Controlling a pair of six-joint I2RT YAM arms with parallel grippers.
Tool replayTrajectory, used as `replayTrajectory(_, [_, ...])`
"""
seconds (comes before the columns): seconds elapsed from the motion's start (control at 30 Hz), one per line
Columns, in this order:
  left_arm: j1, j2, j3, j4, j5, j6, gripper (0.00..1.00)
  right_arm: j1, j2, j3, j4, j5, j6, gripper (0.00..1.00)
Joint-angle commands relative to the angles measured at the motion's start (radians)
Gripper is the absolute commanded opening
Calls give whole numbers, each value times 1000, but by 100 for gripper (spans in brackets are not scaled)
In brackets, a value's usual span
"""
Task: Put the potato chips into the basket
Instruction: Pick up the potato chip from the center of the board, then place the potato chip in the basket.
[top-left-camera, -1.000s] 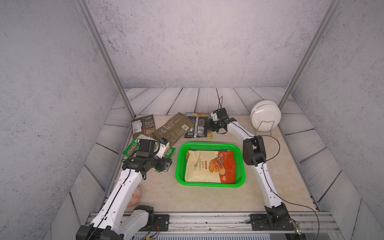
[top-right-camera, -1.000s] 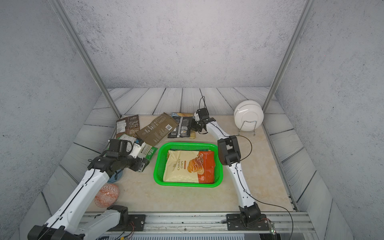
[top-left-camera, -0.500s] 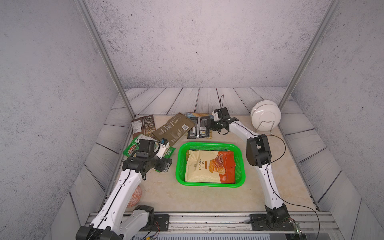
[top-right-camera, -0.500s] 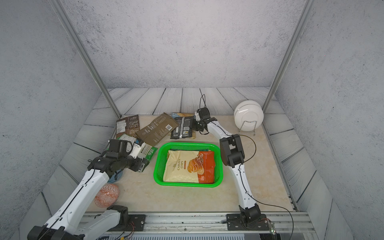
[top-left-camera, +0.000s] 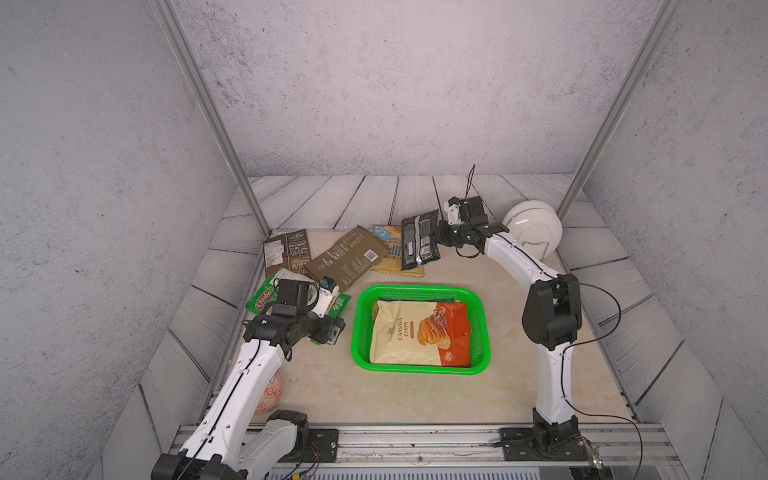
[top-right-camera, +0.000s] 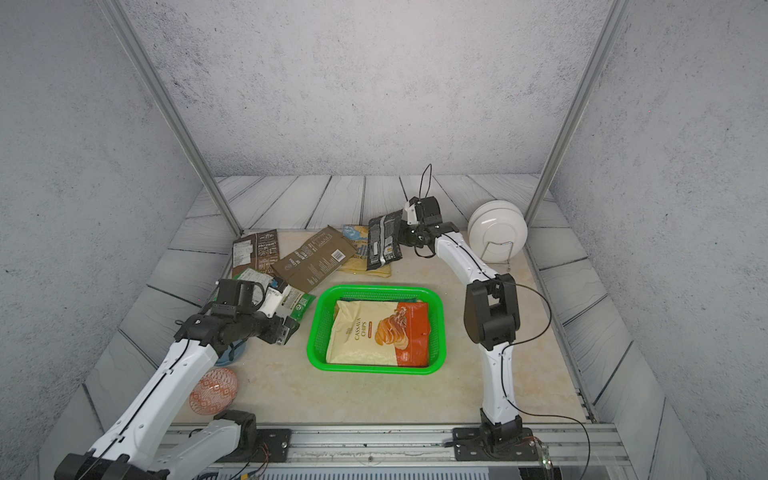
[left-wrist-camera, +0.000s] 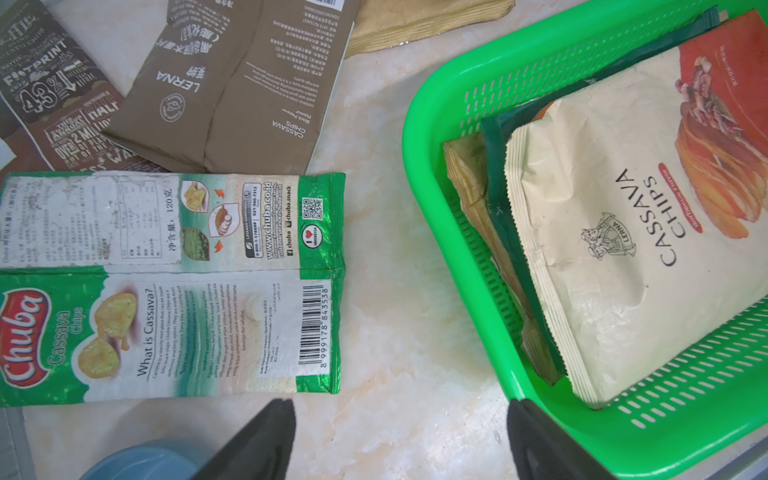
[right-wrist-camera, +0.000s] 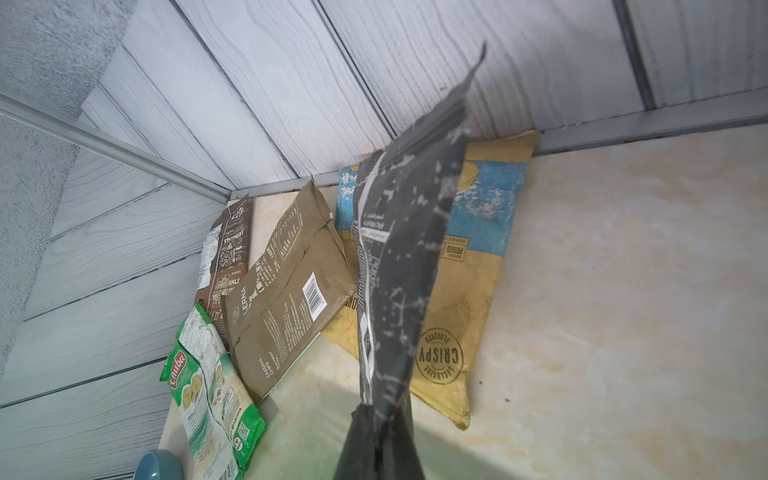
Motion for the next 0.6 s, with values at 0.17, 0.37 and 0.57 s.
replayTrajectory(0.17, [10,-25,-11,0,12,6,86,-1,-320,-183,-18,11,-21,0])
replayTrajectory(0.37, [12,-28,-13,-1,15,7,86,-3,-577,-436,30,-10,20,0])
replayTrajectory(0.57, [13,-28,-17,2,14,7,86,-2,-853,-718,50,-58,81,0])
